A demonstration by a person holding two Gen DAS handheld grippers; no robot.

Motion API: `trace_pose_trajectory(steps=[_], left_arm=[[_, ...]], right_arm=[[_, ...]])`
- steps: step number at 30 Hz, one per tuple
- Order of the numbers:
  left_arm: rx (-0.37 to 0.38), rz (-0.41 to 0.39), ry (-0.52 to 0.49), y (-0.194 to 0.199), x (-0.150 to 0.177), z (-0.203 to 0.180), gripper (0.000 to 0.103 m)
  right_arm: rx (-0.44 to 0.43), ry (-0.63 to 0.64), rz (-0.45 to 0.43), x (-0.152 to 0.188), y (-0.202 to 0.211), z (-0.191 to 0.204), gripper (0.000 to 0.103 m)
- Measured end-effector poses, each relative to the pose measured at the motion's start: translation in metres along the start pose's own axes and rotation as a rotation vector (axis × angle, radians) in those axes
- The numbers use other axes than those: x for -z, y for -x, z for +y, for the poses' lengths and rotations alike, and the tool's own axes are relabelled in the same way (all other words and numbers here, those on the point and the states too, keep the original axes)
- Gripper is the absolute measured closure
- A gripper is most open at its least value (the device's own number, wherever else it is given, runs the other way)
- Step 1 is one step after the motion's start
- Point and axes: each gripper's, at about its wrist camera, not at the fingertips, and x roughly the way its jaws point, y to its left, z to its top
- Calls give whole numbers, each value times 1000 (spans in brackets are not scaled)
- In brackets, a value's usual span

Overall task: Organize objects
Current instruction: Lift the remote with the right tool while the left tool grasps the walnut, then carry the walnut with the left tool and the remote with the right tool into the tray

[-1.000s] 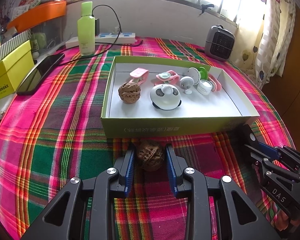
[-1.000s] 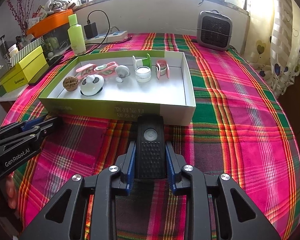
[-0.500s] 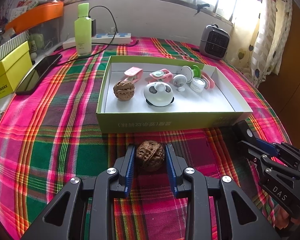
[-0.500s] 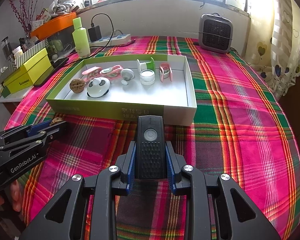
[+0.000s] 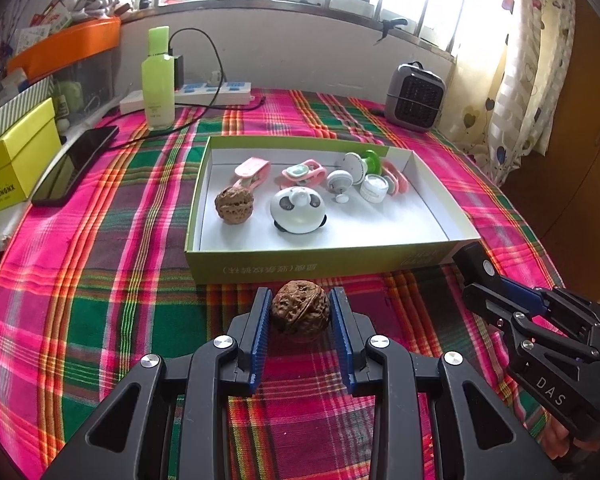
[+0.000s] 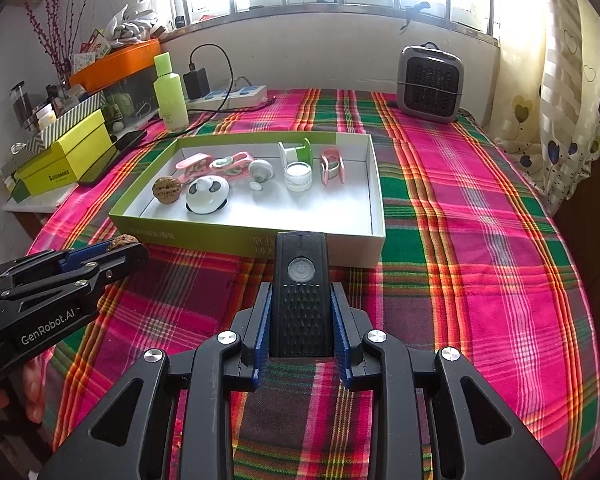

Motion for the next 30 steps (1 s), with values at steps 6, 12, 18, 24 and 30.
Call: trace_pose_trajectory(steps=[6, 12, 18, 24, 30], left_arm=[[15, -12, -2, 1, -9, -5, 75], [0, -19, 4, -2, -20, -3, 75], [-12, -17, 19, -10, -31, 3, 75], [-20, -5, 31, -23, -39, 8, 75], [-31, 4, 44, -34, -47, 14, 75]], right_arm=[[-4, 3, -16, -7, 5, -2, 75], [-6, 7, -33, -18, 5, -4, 75], [-14, 14, -30, -27, -3, -3, 75], [-20, 11, -24, -38, -13, -6, 75], [-27, 1, -1, -50, -26, -12, 75]])
